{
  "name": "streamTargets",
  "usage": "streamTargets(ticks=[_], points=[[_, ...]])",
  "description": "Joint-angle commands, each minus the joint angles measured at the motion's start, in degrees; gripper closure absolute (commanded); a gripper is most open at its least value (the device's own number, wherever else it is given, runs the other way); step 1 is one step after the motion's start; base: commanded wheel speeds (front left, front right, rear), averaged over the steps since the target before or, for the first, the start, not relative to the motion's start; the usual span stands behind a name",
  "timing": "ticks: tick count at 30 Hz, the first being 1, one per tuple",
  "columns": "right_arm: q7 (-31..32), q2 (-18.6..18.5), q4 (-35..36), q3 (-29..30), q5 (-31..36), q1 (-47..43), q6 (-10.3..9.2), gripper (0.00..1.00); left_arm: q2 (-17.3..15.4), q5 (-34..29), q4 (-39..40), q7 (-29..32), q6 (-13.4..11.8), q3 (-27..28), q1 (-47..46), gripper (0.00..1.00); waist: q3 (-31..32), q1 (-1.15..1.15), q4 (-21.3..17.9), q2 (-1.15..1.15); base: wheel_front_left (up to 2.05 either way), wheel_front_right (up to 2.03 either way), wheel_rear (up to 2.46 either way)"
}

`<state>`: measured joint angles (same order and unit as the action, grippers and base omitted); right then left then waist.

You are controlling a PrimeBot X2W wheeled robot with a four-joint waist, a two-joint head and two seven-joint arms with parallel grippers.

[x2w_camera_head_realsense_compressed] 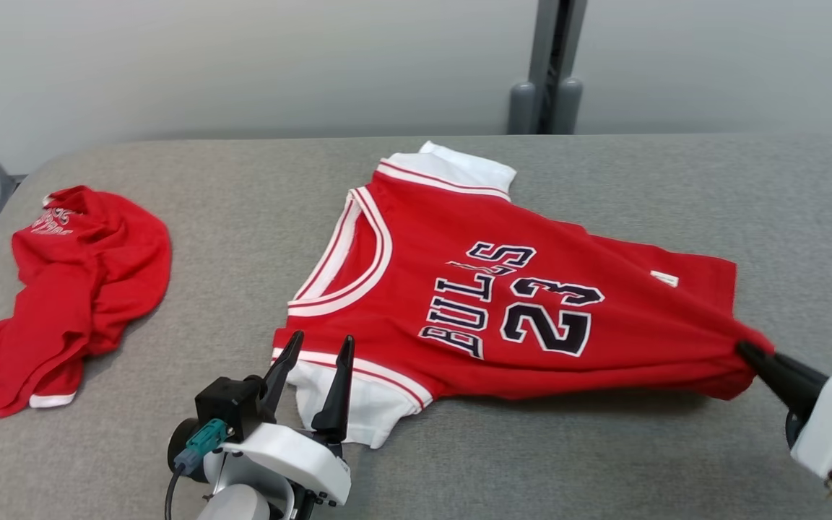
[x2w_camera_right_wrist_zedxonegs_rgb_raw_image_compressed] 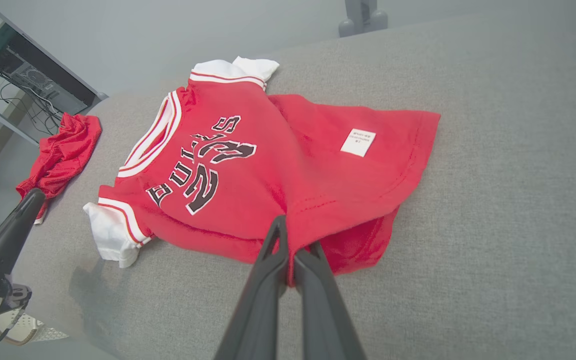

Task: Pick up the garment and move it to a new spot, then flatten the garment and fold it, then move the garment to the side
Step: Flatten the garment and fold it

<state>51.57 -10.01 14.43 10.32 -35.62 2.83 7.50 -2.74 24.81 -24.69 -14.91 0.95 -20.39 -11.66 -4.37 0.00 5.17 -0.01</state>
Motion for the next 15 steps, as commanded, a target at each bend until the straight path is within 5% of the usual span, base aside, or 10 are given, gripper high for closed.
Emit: streamTargets(ticks=[1, 12, 13, 14, 15], points=[[-0.41, -0.72, -1.01, 0.03, 1.22, 2.32, -0.02, 1.00, -0.28, 0.25, 0.17, -0.28, -0.11, -0.17, -0.79, 0.00, -0.75, 0.00, 1.49, 0.01, 0.00, 0.00, 0.00], [-12.45, -4.28, -22.67, -1.63, 10.59, 18.33, -0.02, 1.00, -0.28, 1.71, 0.28, -0.29, -0.64, -2.55, -3.37, 0.00, -4.84, 0.00, 8.91, 0.01, 0.00, 0.00, 0.00], [-14.67, -4.37, -25.60, -0.89, 11.54, 19.98, -0.02, 0.63, -0.26, 1.93, 0.32, -0.29, -0.60, -2.75, -3.41, 0.00, -5.17, 0.00, 9.43, 0.01, 0.00, 0.00, 0.00], [-16.98, -4.63, -28.45, -0.31, 13.21, 21.50, -0.02, 0.00, -0.24, 2.05, 0.36, -0.28, -0.66, -2.91, -3.51, 0.00, -5.45, 0.00, 9.91, 0.01, 0.00, 0.00, 0.00], [-19.57, -4.95, -31.04, -0.14, 15.04, 22.74, -0.02, 0.00, -0.24, 2.07, 0.39, -0.28, -0.69, -3.12, -3.62, 0.00, -5.66, 0.00, 10.31, 0.01, 0.00, 0.00, 0.00]])
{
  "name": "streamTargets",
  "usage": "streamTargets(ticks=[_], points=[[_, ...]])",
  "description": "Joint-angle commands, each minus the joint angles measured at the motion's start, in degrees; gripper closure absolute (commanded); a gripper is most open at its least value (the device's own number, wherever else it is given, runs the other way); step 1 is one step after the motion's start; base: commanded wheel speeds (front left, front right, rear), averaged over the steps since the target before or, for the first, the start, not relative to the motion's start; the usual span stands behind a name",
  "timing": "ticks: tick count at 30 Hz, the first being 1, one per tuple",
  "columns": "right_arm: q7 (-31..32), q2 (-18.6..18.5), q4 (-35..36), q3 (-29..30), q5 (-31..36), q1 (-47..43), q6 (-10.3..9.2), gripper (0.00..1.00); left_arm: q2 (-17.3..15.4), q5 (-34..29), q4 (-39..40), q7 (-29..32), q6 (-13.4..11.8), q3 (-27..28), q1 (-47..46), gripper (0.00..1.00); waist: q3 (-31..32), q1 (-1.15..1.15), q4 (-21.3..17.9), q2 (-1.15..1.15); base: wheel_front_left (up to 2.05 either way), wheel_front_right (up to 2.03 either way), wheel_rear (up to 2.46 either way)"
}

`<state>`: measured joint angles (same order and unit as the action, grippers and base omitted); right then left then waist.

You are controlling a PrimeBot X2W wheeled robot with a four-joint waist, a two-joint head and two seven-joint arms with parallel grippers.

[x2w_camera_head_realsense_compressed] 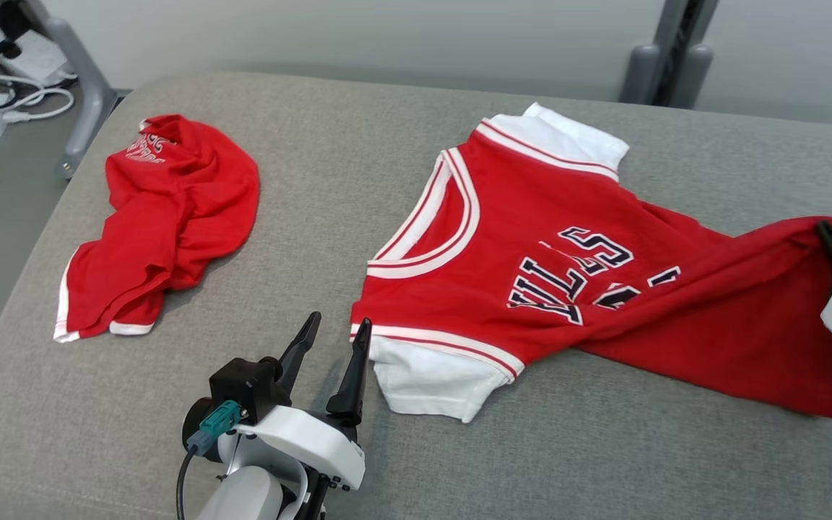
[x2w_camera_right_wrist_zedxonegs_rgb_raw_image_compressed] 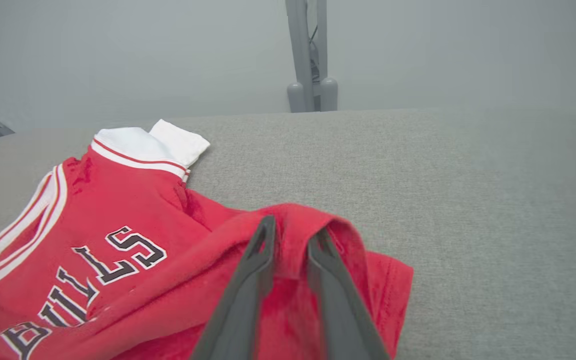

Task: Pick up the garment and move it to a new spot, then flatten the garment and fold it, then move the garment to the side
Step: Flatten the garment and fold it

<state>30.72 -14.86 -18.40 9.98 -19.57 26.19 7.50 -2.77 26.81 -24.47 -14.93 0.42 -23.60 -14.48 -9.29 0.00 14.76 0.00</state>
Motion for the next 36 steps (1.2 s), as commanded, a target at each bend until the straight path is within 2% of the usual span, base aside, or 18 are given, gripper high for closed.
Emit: streamTargets(ticks=[1, 6, 11, 15, 21, 25, 31, 36], points=[[-1.13, -0.34, -0.71, -0.37, 0.62, 0.51, -0.02, 0.00, -0.21, 0.13, 0.19, -0.27, -0.26, -0.01, -0.92, 0.00, -0.90, 0.00, 1.04, 0.00, 0.00, 0.00, 0.00], [-11.17, -0.18, -9.93, -2.75, 4.24, 4.08, -0.02, 0.00, -0.20, 0.23, 0.18, -0.27, -0.60, 0.31, -0.89, 0.00, -0.89, 0.00, 1.16, 0.00, 0.00, 0.00, 0.00], [-17.28, -0.99, -13.55, -6.93, 4.88, 4.67, -0.02, 0.00, -0.23, -0.64, 0.06, -0.27, -0.67, 1.75, -0.14, 0.00, 0.17, 0.00, -1.11, 0.00, 0.00, 0.00, 0.00], [-21.68, -0.81, -12.22, -8.12, 3.03, 2.41, -0.02, 0.00, -0.23, -1.37, 0.44, -0.27, -0.52, 2.91, 0.52, 0.00, 1.27, 0.00, -3.74, 0.00, 0.00, 0.00, 0.00], [-26.22, -0.33, -6.62, -7.75, 0.29, -4.89, -0.02, 0.00, -0.23, -2.11, 0.95, -0.27, -0.22, 4.33, 1.38, 0.00, 2.49, 0.00, -7.32, 0.00, 0.00, 0.00, 0.00], [-28.32, 1.88, -2.62, -7.58, -0.48, -11.45, -0.02, 0.00, -0.24, -2.85, 1.04, -0.27, 0.12, 5.51, 2.29, 0.00, 2.78, 0.00, -9.72, 0.00, 0.00, 0.00, 0.00], [-28.54, 3.58, -1.88, -8.39, -0.53, -13.75, -0.02, 0.00, -0.24, -3.44, 0.79, -0.27, 0.70, 6.03, 1.89, 0.00, 2.51, 0.00, -10.62, 0.00, 0.00, 0.00, 0.00], [-28.15, 4.00, -3.48, -9.14, -0.91, -12.75, -0.02, 0.00, -0.23, -3.62, 0.66, -0.27, 1.00, 5.39, 1.31, 0.00, 2.01, 0.00, -9.92, 0.00, 0.00, 0.00, 0.00]])
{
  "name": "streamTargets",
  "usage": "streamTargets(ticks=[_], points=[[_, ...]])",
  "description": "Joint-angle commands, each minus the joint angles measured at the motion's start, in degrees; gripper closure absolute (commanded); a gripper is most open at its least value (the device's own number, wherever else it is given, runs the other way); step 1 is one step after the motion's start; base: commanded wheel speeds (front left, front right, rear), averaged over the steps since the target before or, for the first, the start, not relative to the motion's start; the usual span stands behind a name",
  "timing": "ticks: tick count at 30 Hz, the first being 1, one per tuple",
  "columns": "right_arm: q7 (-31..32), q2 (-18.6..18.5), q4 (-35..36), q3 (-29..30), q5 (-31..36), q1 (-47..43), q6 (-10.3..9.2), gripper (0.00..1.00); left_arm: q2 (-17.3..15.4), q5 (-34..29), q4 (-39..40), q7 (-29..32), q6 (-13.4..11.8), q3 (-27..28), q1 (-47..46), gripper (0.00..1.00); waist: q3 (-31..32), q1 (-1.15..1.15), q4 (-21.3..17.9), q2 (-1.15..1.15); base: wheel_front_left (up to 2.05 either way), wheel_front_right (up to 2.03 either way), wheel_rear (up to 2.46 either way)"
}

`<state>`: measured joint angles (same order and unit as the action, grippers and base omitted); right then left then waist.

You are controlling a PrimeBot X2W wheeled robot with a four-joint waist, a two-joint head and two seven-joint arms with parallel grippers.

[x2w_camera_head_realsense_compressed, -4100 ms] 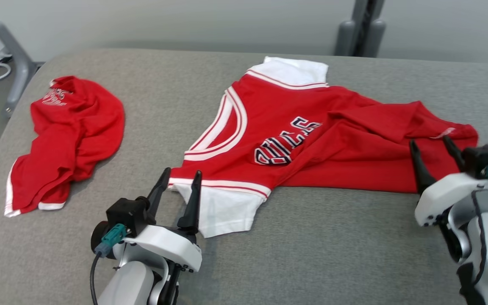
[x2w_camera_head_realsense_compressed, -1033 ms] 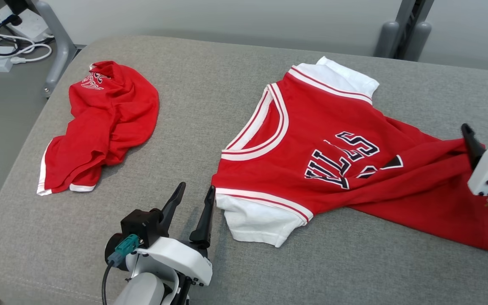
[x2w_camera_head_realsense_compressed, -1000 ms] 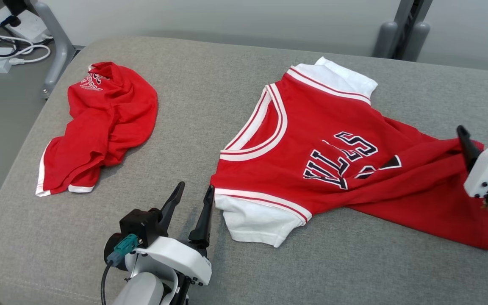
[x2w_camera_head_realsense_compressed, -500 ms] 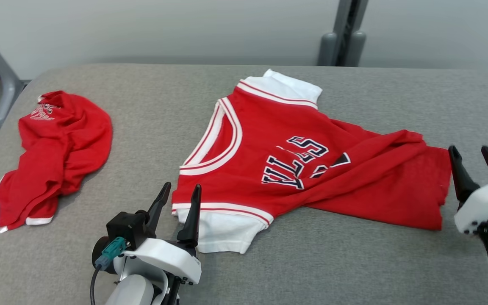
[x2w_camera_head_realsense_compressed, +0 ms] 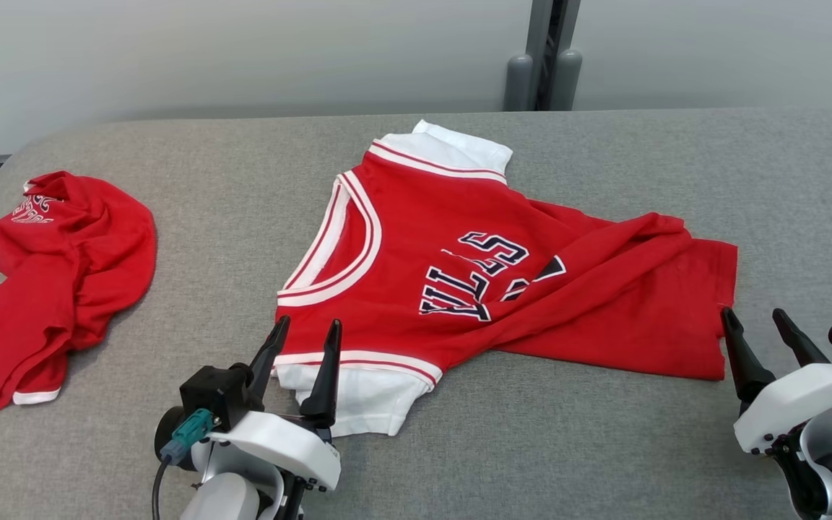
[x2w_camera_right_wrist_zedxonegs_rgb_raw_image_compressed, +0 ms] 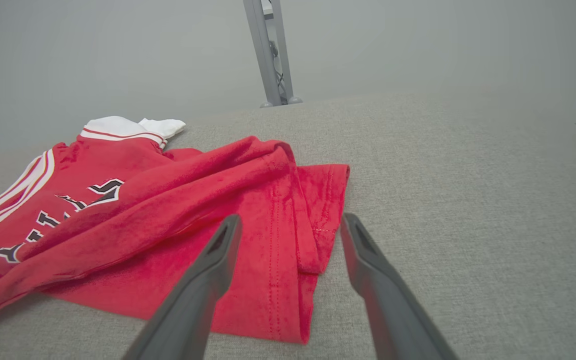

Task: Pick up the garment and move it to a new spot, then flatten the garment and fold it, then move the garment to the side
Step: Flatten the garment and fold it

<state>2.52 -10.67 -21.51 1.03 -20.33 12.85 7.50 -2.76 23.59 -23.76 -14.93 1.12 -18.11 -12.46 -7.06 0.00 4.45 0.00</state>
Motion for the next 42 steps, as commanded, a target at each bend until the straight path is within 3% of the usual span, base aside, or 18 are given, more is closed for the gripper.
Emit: streamTargets(ticks=[1, 10, 26, 28, 36, 42], points=[[-0.03, -0.18, -0.85, -0.30, -0.18, 0.75, -0.02, 0.00, -0.25, -0.37, -0.11, -0.27, 0.32, -0.26, -0.84, 0.00, -0.43, 0.00, 0.70, 0.00, 0.00, 0.00, 0.00], [-1.92, -0.82, -5.20, -2.38, 0.57, 3.90, -0.02, 0.00, -0.24, -0.24, -0.36, -0.27, 0.38, -0.79, -1.43, 0.00, -2.40, 0.00, 3.28, 0.00, 0.00, 0.00, 0.00], [-3.60, -3.09, -19.37, -3.87, 2.79, 12.57, -0.03, 0.00, -0.23, 0.04, -0.49, -0.27, 0.21, -1.98, -3.20, 0.00, -5.61, 0.00, 7.27, 0.00, 0.00, 0.00, 0.00], [-4.21, -3.10, -20.35, -4.45, 2.77, 13.13, -0.03, 0.99, -0.24, -0.06, -0.67, -0.27, 0.16, -1.97, -3.21, 0.00, -5.57, 0.00, 7.21, 0.00, 0.00, 0.00, 0.00], [-7.21, -2.30, -20.20, -6.96, 2.07, 12.62, -0.03, 1.00, -0.24, 0.00, -1.44, -0.27, 0.18, -1.47, -1.54, 0.00, -2.85, 0.00, 4.99, 0.00, 0.00, 0.00, 0.00], [-5.83, -1.82, -16.15, -9.61, 0.25, 9.55, -0.03, 1.00, -0.23, -0.01, -1.43, -0.27, -0.08, -0.49, 0.00, 0.00, 0.18, 0.00, 1.63, 0.00, 0.00, 0.00, 0.00]])
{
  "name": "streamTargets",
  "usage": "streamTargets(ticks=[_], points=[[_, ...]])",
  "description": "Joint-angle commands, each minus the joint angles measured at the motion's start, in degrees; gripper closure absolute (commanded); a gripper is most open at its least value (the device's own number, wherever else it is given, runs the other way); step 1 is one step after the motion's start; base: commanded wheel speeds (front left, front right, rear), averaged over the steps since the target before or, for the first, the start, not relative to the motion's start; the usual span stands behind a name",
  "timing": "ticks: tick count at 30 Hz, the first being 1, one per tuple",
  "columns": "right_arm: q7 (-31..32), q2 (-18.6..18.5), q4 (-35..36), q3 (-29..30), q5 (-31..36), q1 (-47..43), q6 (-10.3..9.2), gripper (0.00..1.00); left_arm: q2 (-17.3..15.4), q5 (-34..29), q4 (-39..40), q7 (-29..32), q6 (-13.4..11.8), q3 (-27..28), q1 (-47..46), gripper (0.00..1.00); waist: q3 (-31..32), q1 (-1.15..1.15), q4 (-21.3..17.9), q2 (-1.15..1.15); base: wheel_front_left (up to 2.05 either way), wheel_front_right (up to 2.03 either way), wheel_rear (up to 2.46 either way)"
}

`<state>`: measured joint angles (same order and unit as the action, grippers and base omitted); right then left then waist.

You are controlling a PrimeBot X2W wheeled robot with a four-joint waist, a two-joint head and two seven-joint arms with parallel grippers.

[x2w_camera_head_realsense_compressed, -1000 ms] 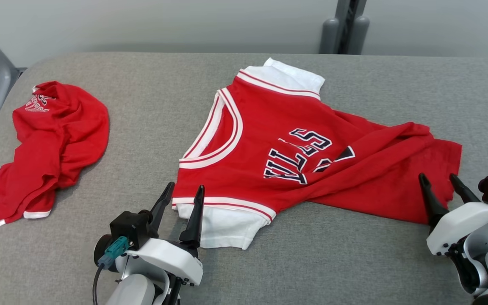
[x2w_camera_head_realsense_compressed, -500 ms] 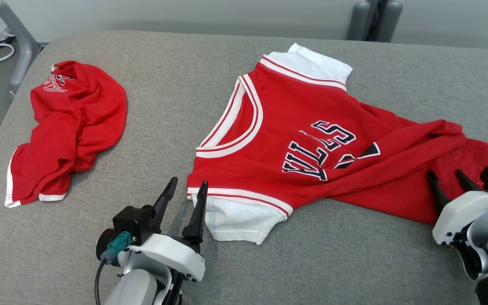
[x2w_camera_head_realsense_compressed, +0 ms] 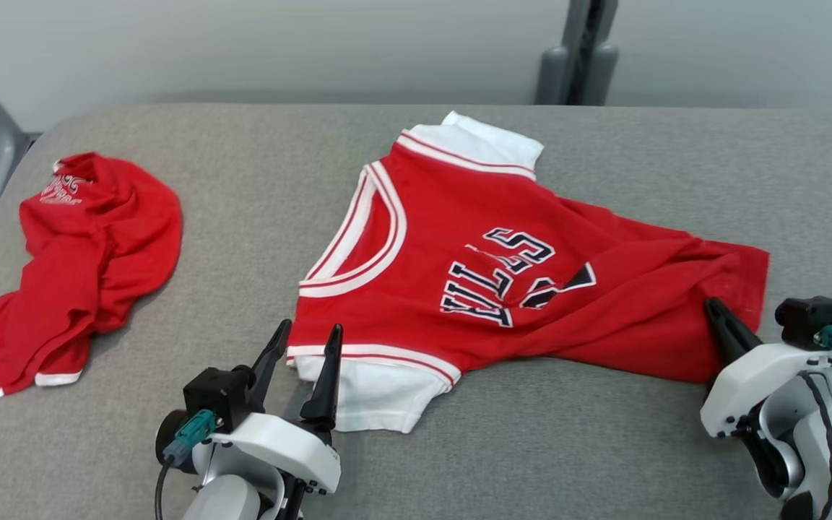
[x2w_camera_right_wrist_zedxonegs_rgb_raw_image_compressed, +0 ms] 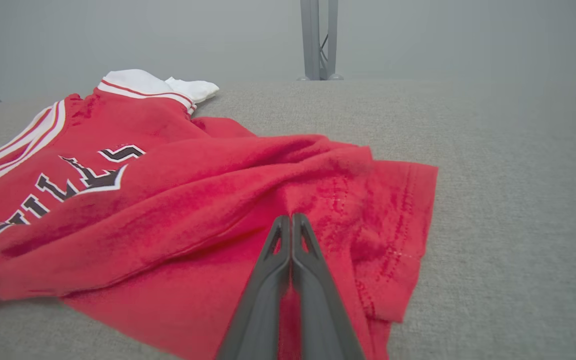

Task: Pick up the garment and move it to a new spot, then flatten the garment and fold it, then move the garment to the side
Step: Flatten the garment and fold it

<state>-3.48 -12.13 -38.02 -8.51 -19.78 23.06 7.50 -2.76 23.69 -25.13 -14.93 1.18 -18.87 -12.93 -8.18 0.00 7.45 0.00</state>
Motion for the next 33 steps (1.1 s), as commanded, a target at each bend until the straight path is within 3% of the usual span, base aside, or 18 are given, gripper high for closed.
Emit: streamTargets(ticks=[1, 8, 17, 18, 19, 20, 25, 29, 33], points=[[0.52, -0.46, 1.36, -0.36, -0.64, -1.42, -0.03, 1.00, -0.22, -0.11, -0.02, -0.27, -0.24, 0.42, 0.72, 0.00, 1.72, 0.00, -1.91, 0.00, 0.00, 0.00, 0.00], [3.48, -0.74, 10.47, -2.13, -1.34, -7.11, -0.03, 1.00, -0.27, -0.39, 0.44, -0.27, -0.38, 1.90, 1.88, 0.00, 3.05, 0.00, -4.93, 0.00, 0.00, 0.00, 0.00], [15.19, -2.97, 30.44, -8.97, -7.09, -19.63, -0.02, 1.00, -0.27, -0.47, 0.74, -0.27, -0.07, 3.21, 2.48, 0.00, 3.35, 0.00, -7.89, 0.00, 0.00, 0.00, 0.00], [17.14, -3.39, 31.56, -9.31, -8.19, -21.18, -0.02, 0.88, -0.25, -0.39, 0.73, -0.27, -0.06, 3.14, 2.46, 0.00, 3.39, 0.00, -8.02, 0.00, 0.00, 0.00, 0.00], [19.10, -3.93, 32.58, -9.59, -9.02, -22.51, -0.02, 0.11, -0.24, -0.33, 0.70, -0.27, -0.05, 3.03, 2.41, 0.00, 3.43, 0.00, -8.12, 0.00, 0.00, 0.00, 0.00], [21.18, -4.19, 33.22, -9.24, -10.08, -23.61, -0.02, 0.00, -0.23, -0.28, 0.65, -0.27, -0.04, 2.92, 2.36, 0.00, 3.47, 0.00, -8.16, 0.00, 0.00, 0.00, 0.00], [26.27, -5.00, 38.08, -4.46, -11.53, -25.57, -0.02, 0.00, -0.25, -0.30, 0.36, -0.27, 0.10, 2.53, 1.79, 0.00, 3.57, 0.00, -7.50, 0.00, 0.00, 0.00, 0.00], [24.29, -3.70, 39.98, 0.83, -11.11, -23.35, -0.02, 0.00, -0.24, -0.54, 0.20, -0.27, 0.18, 2.37, 1.80, 0.00, 3.54, 0.00, -6.65, 0.00, 0.00, 0.00, 0.00], [20.58, -2.08, 37.01, 7.01, -9.41, -19.96, -0.02, 0.00, -0.22, -0.27, 0.44, -0.27, 0.25, 1.76, 1.13, 0.00, 2.93, 0.00, -5.33, 0.00, 0.00, 0.00, 0.00]])
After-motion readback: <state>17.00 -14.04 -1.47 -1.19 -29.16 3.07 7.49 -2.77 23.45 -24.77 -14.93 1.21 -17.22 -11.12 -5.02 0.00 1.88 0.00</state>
